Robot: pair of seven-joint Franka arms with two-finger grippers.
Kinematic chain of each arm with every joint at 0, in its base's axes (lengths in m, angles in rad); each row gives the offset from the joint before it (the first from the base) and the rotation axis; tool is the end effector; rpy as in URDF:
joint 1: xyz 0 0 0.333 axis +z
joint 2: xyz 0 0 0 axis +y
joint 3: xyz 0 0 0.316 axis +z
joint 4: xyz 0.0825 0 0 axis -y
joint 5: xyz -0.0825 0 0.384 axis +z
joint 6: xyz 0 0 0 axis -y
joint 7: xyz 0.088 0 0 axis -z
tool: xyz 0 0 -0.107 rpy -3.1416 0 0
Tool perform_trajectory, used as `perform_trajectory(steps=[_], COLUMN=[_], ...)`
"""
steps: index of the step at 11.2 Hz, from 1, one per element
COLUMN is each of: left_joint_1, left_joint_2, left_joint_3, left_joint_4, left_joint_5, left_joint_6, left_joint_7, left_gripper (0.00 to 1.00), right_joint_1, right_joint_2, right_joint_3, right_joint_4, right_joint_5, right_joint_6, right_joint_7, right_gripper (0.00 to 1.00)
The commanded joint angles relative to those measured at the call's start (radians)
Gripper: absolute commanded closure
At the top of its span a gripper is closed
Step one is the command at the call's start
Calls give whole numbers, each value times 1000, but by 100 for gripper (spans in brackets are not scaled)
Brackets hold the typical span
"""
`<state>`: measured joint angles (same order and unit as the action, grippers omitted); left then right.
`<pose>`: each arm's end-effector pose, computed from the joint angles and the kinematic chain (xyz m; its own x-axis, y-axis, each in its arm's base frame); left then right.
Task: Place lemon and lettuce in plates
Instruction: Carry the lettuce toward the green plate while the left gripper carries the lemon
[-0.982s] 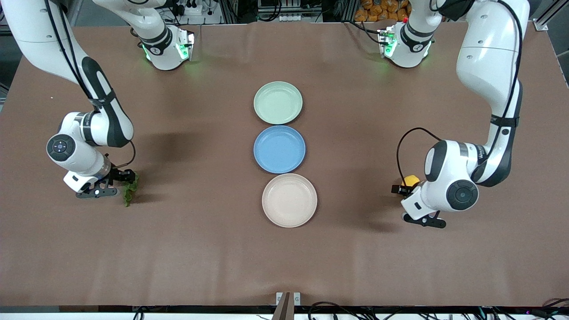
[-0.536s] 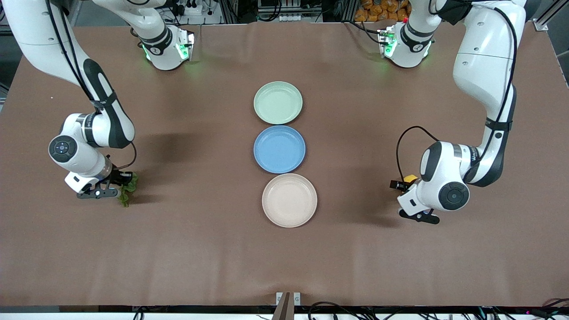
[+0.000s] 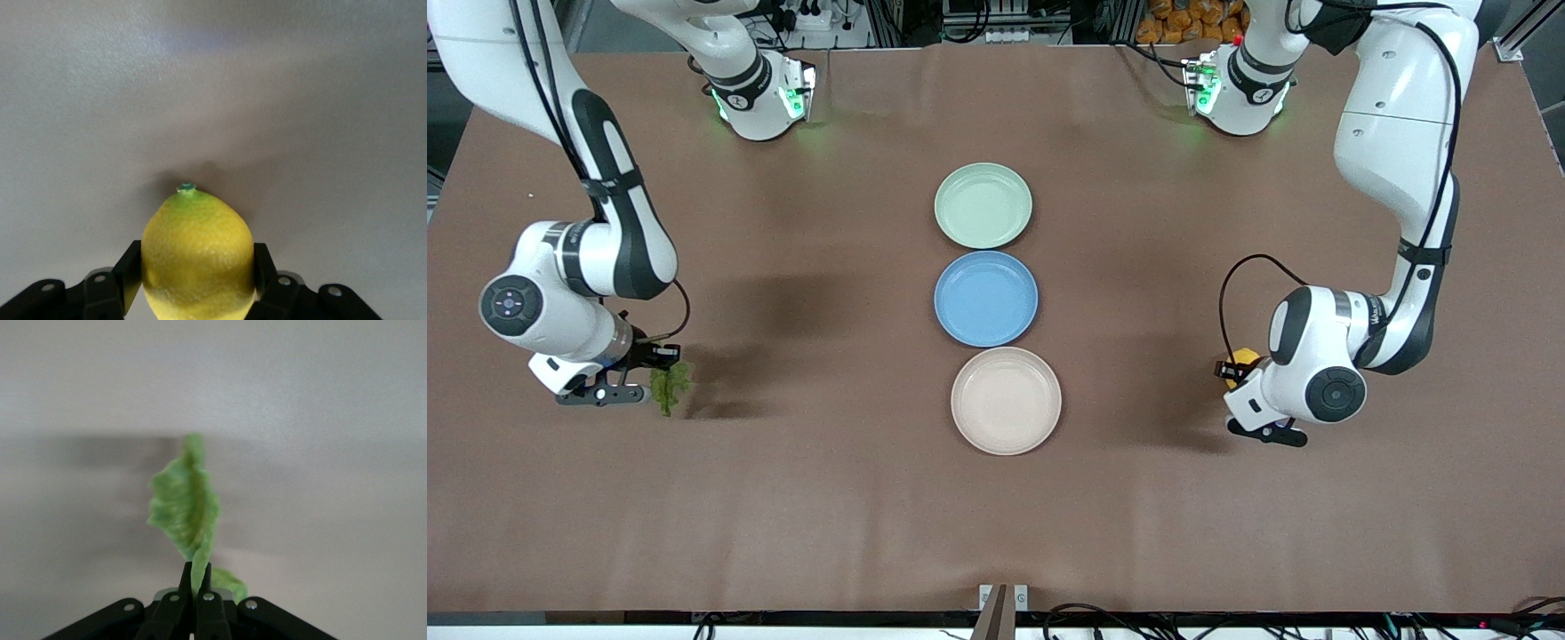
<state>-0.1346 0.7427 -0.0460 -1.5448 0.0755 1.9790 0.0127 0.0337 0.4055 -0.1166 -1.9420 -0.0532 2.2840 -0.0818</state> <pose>0.6603 -0.1119 0.1917 0.9293 -0.2109 -0.3032 -0.2281 -0.9734 -0.0220 0.6114 -0.0492 0.2698 0.9968 0.0401 -0.0698 0.0455 -0.9959 0.0784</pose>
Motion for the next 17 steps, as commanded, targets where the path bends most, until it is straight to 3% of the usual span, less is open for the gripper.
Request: perform_trajectory(steps=[1, 5, 7, 9, 14, 17], left_joint_1=[-20, -85, -137, -195, -336, -414], left_joint_2=[-19, -60, -56, -46, 19, 58], left_joint_3=[-3, -48, -57, -55, -55, -54], left_joint_4=[44, 69, 113, 150, 150, 150], left_joint_5=[3, -69, -101, -147, -178, -180], left_joint_6=[-2, -2, 0, 32, 331, 389], left_joint_7=[-92, -372, -517, -621, -879, -947], left_gripper=[100, 100, 100, 100, 100, 100], right_joint_1=[26, 52, 74, 130, 167, 173], right_joint_2=[-109, -226, -257, -278, -309, -306], right_joint_3=[3, 3, 5, 17, 268, 432], right_joint_4=[64, 158, 211, 267, 296, 269], right_joint_5=[73, 134, 203, 217, 205, 203], right_joint_6=[-222, -464, -562, -656, -692, -672], right_joint_7=[14, 20, 85, 195, 597, 793], right_gripper=[100, 100, 100, 100, 100, 100])
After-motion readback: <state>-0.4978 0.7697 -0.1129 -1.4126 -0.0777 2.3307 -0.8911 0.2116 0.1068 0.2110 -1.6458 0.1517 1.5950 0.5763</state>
